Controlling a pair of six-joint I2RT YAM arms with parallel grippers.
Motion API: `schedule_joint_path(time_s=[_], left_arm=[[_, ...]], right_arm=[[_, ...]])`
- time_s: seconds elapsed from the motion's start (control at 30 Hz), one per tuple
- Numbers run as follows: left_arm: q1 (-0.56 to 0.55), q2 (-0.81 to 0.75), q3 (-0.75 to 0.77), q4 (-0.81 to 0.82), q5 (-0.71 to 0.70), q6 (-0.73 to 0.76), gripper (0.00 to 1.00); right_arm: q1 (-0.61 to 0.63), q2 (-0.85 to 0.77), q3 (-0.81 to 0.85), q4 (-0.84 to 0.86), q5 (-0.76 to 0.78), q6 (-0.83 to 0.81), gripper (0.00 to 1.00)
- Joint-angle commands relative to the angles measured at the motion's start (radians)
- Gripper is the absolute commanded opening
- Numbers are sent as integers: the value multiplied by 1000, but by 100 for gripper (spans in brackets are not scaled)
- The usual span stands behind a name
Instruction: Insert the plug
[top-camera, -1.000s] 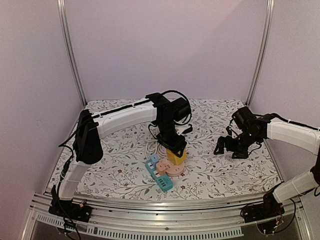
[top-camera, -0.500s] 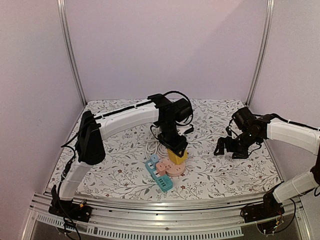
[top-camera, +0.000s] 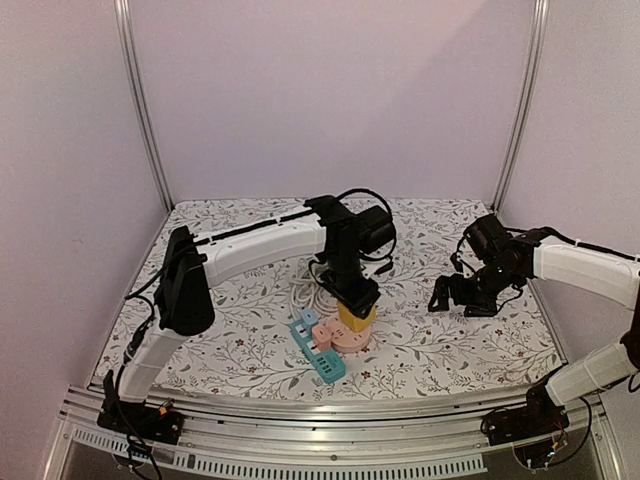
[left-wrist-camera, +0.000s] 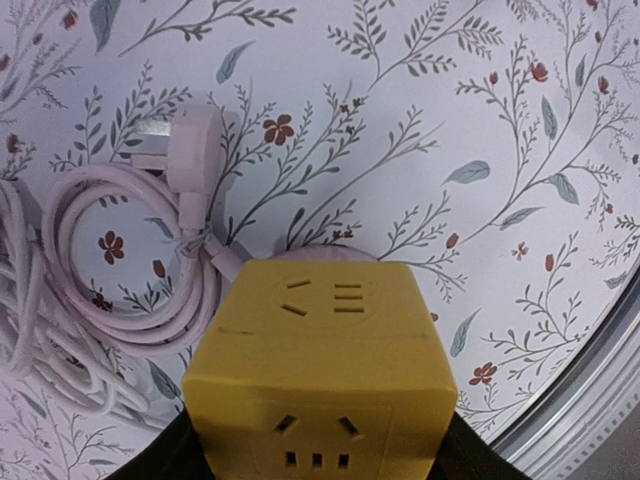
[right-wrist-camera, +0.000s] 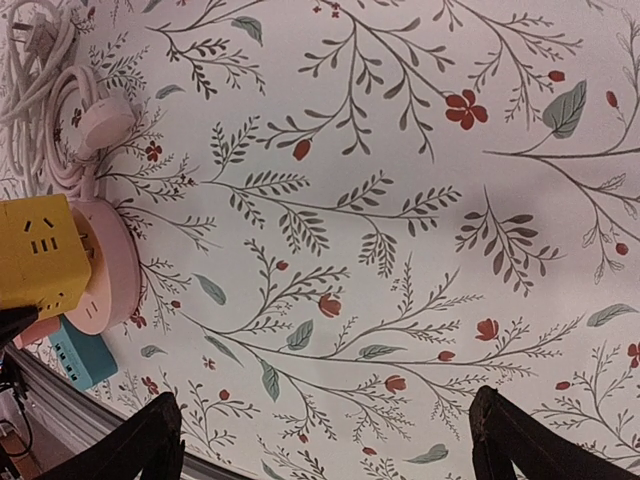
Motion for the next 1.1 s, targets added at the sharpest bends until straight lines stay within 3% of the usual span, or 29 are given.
schedule_joint_path(time_s=[0.0, 0.43, 1.07], left_arm=[[-17, 48, -1, -70, -110, 1, 0], [-25, 132, 89, -133, -171, -50, 0], [12, 243, 115, -123, -102, -56, 3]], right_arm=[[1, 15, -7, -5, 8, -23, 99], [0, 67, 17, -3, -22, -42, 99], [1, 154, 67, -33, -24, -47, 99]])
